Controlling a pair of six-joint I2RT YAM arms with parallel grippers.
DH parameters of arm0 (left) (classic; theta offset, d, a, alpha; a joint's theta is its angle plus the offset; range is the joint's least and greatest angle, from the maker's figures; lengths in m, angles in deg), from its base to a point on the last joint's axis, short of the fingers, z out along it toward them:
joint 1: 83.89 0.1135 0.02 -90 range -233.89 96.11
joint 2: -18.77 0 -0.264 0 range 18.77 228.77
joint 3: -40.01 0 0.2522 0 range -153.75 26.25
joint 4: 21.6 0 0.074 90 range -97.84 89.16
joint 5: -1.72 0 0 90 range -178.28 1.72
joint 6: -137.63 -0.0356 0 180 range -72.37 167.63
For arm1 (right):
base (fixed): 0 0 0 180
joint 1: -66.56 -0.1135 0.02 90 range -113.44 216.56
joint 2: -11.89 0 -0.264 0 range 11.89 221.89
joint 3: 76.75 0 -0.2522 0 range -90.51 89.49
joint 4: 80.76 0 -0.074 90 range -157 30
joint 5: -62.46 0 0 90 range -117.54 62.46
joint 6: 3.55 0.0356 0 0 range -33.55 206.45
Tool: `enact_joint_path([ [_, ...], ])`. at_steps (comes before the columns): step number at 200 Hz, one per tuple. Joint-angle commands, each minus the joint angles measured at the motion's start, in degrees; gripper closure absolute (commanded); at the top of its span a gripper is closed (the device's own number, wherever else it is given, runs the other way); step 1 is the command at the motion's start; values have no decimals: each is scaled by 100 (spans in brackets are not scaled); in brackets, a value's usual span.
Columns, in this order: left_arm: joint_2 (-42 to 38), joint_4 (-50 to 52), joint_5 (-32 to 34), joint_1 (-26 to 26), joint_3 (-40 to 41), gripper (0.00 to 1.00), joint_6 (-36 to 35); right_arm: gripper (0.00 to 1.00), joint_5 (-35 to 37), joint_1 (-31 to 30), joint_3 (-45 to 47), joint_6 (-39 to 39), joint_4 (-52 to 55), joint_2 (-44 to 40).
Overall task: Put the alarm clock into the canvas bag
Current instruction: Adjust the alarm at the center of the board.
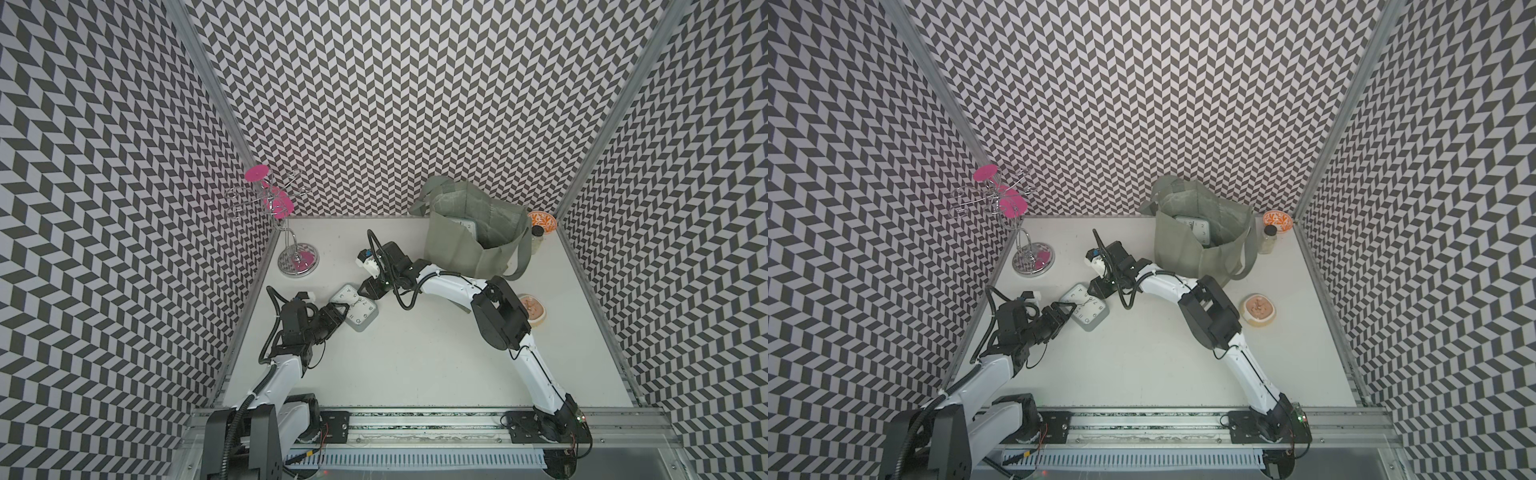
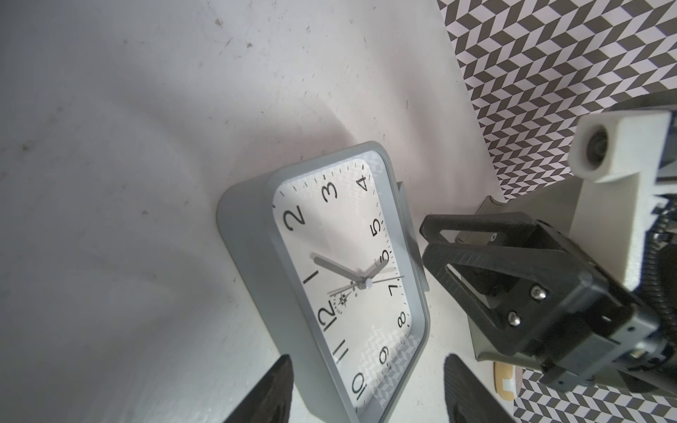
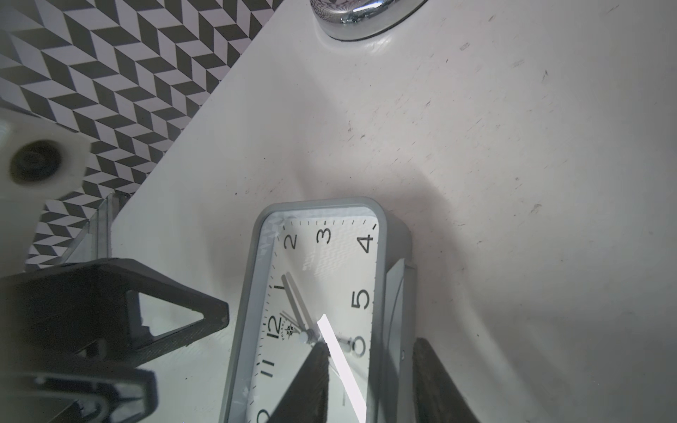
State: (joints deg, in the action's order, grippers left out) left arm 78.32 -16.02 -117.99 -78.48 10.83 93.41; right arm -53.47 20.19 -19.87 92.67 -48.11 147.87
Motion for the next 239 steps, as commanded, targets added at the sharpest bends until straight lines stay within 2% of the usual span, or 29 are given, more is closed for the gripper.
enact_joint_path([
  [1,54,-275,-30,52,107,36,-60,66,-223,-21,-125,-6,-127,116],
  [47,300,-529,-122,65,153,39,-69,70,-549,-13,-34,102,-201,145],
  [86,242,-579,-101,65,198,42,-96,68,-493,-11,11,173,-276,212],
  [147,216,-605,-106,64,215,42,-96,54,-393,-9,-118,138,-295,418],
  [192,334,-681,-78,61,234,43,-135,68,-536,-35,162,58,-404,118],
  [239,670,-889,-161,-110,164,47,-167,70,-730,-87,745,180,-662,-558],
])
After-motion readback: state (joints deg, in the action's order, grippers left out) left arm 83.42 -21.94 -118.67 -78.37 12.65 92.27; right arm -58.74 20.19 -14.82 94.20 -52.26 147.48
